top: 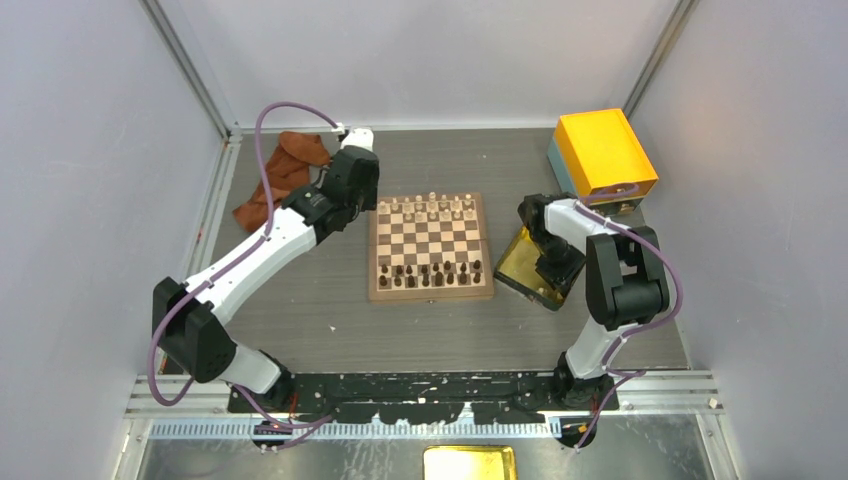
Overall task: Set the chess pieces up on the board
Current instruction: Pick up the chess piece from the storage box.
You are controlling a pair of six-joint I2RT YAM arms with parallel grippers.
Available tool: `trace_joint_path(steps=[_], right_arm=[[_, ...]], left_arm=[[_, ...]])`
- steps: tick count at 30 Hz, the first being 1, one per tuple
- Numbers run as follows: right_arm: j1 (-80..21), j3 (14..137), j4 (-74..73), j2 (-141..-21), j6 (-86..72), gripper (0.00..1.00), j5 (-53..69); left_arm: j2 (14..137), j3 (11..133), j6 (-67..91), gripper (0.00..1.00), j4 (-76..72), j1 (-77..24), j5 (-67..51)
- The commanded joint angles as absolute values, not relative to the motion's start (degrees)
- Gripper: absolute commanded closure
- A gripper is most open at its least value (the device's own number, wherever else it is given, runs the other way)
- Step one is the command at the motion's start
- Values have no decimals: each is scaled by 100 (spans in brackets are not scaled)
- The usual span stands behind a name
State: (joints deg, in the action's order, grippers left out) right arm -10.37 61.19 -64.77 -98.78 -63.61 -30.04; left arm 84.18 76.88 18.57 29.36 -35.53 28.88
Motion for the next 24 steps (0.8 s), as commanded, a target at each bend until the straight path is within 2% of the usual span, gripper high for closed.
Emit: trace_joint_path(steps=[1, 24], right_arm=[[-1025, 6106, -6583, -9897, -6593, 61, -3190], [-806, 6231, -6157, -10203, -6204, 65, -3922]], left_arm=[[8183, 7673, 1775, 54, 2688, -3520, 3032], [8259, 7673, 1767, 54, 2677, -3514, 3061]])
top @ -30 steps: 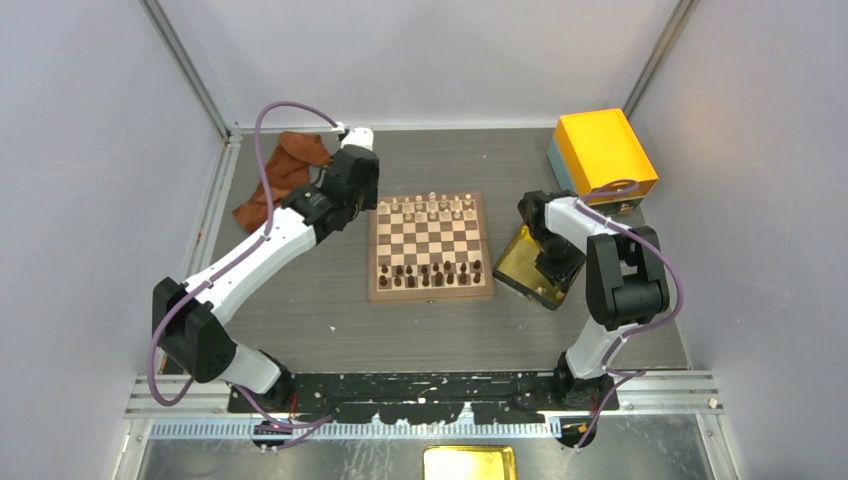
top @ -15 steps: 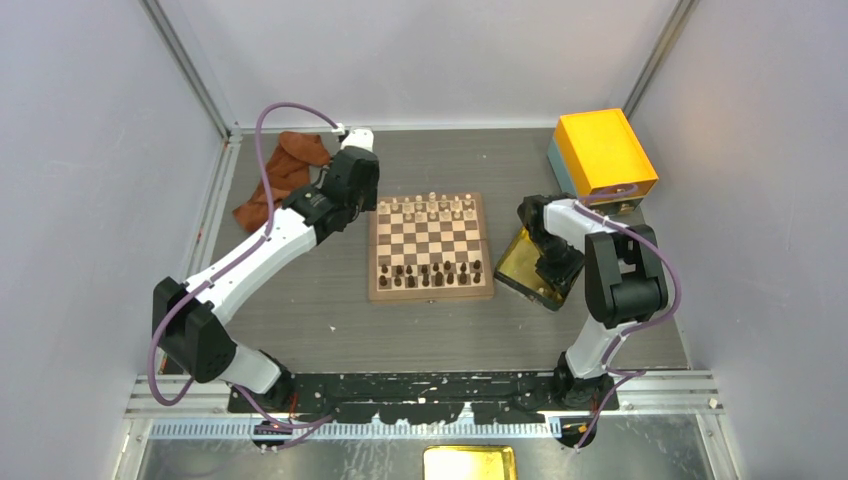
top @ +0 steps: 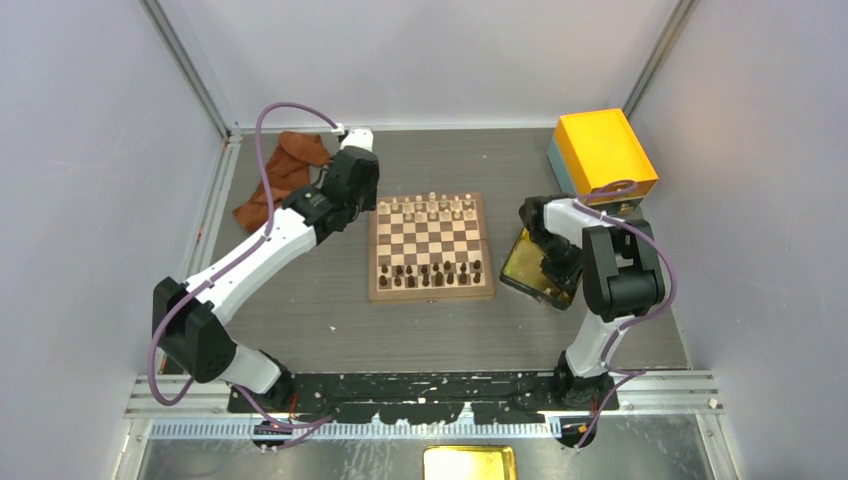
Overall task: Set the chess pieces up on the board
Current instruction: Pick up the chess piece from the storage box.
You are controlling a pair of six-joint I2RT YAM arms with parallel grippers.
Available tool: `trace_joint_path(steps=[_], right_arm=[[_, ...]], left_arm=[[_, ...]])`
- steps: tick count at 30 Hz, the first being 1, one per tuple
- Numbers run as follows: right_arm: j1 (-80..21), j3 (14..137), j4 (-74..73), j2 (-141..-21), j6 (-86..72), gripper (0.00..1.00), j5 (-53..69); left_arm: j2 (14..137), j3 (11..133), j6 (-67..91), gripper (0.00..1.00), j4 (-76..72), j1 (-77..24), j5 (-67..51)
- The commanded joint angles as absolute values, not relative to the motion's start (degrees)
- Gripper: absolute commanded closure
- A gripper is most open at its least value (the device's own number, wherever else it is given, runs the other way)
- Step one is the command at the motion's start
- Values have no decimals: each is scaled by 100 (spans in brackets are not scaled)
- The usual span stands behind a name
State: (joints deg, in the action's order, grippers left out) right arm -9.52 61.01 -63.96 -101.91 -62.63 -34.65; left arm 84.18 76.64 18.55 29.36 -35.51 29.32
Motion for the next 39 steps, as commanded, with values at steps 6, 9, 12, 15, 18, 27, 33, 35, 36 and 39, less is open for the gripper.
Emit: trace_joint_path(steps=[6, 9, 12, 15, 18, 27, 33, 35, 36, 39], right_arm=[[-660, 6389, -5951, -10318, -5905, 66, -4097], [-659, 6398, -5858, -10391, -5822, 68, -4130], [-654, 6354, -5771, -10453, -5795, 69, -4182], [-644, 6328, -5684, -10529, -5771, 73, -4191], [-650, 6372, -5619, -10601, -5744, 80, -4245], [-657, 6557, -5578, -10533, -5560, 99, -4192], [-868, 6890, -5592, -10202, -5296, 99, -4276], [-939, 7009, -5557, -10040, -5224, 99, -4257], [-984, 7058, -5510, -9952, -5178, 99, -4231], [-1161, 7271, -5381, -9708, -5003, 99, -4168]], left_arm=[[8343, 7709, 1775, 54, 2655, -3515, 3033], [8390, 7724, 1784, 54, 2638, -3514, 3032], [8444, 7735, 1793, 54, 2625, -3503, 3015], [8471, 7743, 1793, 54, 2622, -3474, 3006], [8490, 7752, 1789, 54, 2621, -3456, 3006], [8539, 7752, 1758, 54, 2580, -3445, 3006], [8495, 7724, 1758, 54, 2575, -3444, 2994], [8476, 7734, 1775, 55, 2576, -3445, 2961], [8461, 7735, 1787, 55, 2587, -3441, 2948], [8411, 7727, 1832, 55, 2627, -3439, 2919]])
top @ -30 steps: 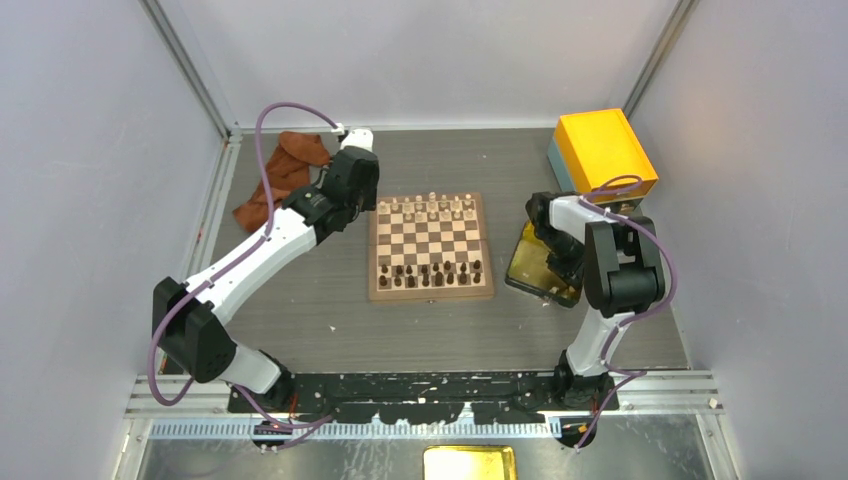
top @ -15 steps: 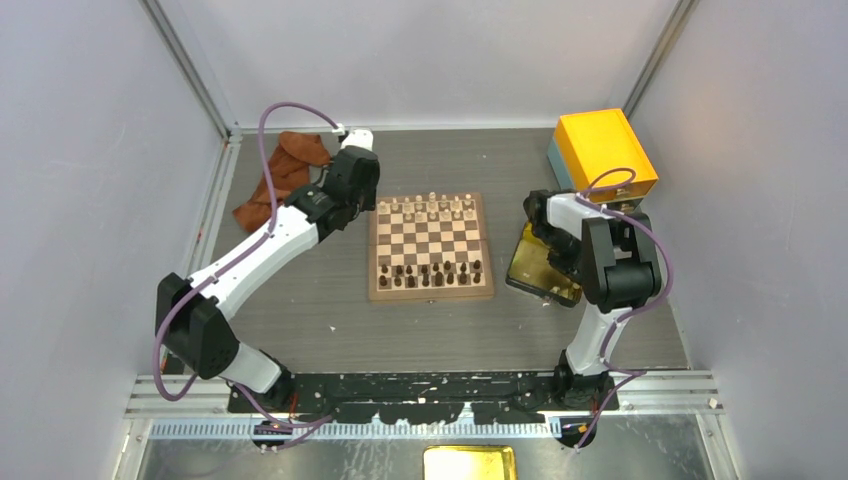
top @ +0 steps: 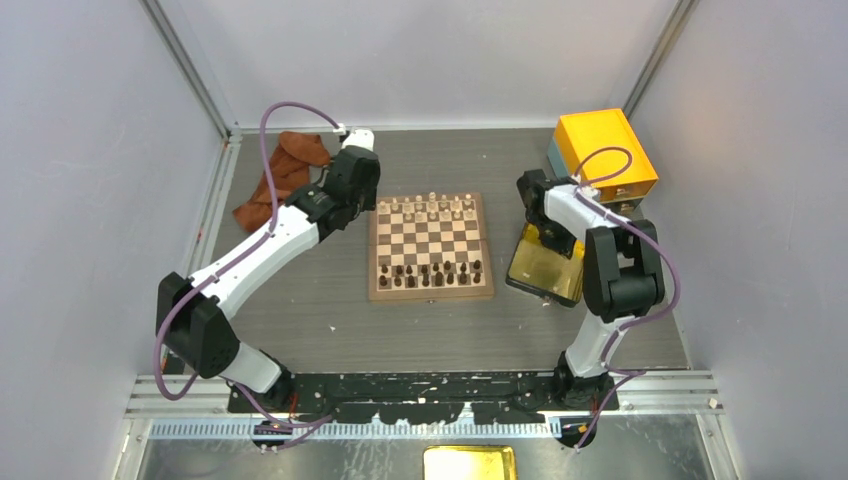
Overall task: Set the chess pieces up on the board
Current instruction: Pick up the chess piece from the storage box, then place the chess piece on the chessboard.
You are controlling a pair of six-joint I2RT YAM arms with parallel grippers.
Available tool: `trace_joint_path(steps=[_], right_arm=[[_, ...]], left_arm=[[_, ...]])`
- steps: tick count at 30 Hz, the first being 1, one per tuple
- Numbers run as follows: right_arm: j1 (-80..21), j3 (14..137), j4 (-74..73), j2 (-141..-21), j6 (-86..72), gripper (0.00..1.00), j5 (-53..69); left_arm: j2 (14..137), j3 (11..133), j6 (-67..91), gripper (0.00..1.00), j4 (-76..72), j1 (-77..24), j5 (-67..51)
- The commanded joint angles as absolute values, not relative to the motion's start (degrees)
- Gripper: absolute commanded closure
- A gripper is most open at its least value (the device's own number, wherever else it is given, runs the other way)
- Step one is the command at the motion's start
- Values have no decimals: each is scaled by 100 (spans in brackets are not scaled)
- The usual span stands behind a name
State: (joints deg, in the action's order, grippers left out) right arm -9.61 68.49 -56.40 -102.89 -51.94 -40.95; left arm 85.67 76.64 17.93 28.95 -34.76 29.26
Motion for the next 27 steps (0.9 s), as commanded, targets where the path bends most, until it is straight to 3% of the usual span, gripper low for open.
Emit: trace_joint_path(steps=[1, 14, 27], right_arm=[[-1264, 7383, -5359, -9656, -4914, 99, -4152], [-2486, 9263, -5231, -9972, -3969, 99, -3581], [-3608, 11110, -4955, -11513, -3097, 99, -2664]], left_arm=[[8394, 7730, 1836, 55, 2649, -3440, 2919], [8120, 7975, 2442, 58, 3378, -3416, 3344], [7172, 7404, 3232, 61, 4008, -3006, 3579]])
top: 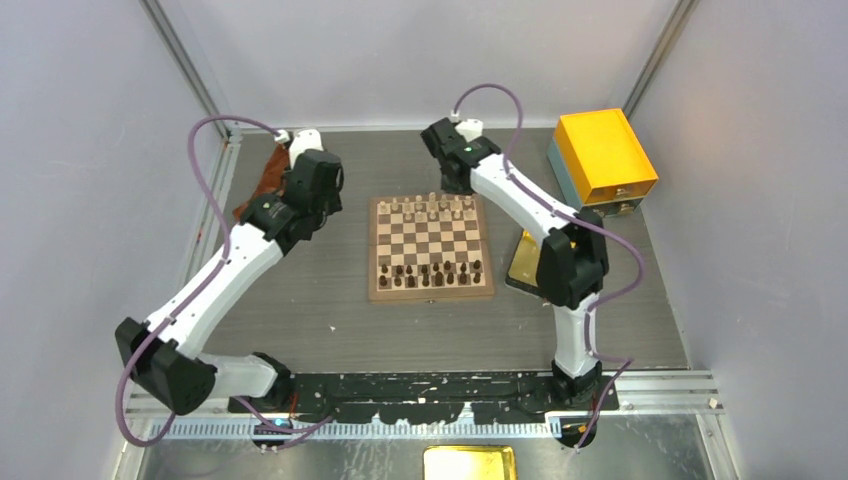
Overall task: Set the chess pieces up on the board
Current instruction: Place the chess piece on the chessboard.
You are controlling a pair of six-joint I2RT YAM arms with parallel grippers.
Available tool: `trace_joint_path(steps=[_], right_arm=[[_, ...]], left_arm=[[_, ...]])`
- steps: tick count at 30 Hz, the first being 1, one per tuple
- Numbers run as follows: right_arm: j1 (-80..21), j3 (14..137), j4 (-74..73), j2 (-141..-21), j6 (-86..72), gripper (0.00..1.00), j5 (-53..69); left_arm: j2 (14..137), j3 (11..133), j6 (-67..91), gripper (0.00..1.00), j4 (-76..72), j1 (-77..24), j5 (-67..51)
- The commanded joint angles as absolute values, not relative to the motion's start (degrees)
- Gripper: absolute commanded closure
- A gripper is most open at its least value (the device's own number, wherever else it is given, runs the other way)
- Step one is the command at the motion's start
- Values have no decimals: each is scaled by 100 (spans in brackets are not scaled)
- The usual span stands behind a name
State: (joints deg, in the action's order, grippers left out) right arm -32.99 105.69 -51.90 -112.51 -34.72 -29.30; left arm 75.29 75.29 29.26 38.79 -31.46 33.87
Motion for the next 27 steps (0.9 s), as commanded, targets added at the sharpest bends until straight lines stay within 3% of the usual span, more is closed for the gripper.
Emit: trace_joint_path(steps=[1, 27], right_arm=[[-3697, 11242, -4934, -11599, -3046, 99, -2663], [-4799, 13317, -5672, -13261, -2986, 99, -2364]], left_arm=[[7124, 7367, 3231, 61, 4043, -2992, 3592], [6390, 7022, 3419, 61, 4179, -2913, 3520]])
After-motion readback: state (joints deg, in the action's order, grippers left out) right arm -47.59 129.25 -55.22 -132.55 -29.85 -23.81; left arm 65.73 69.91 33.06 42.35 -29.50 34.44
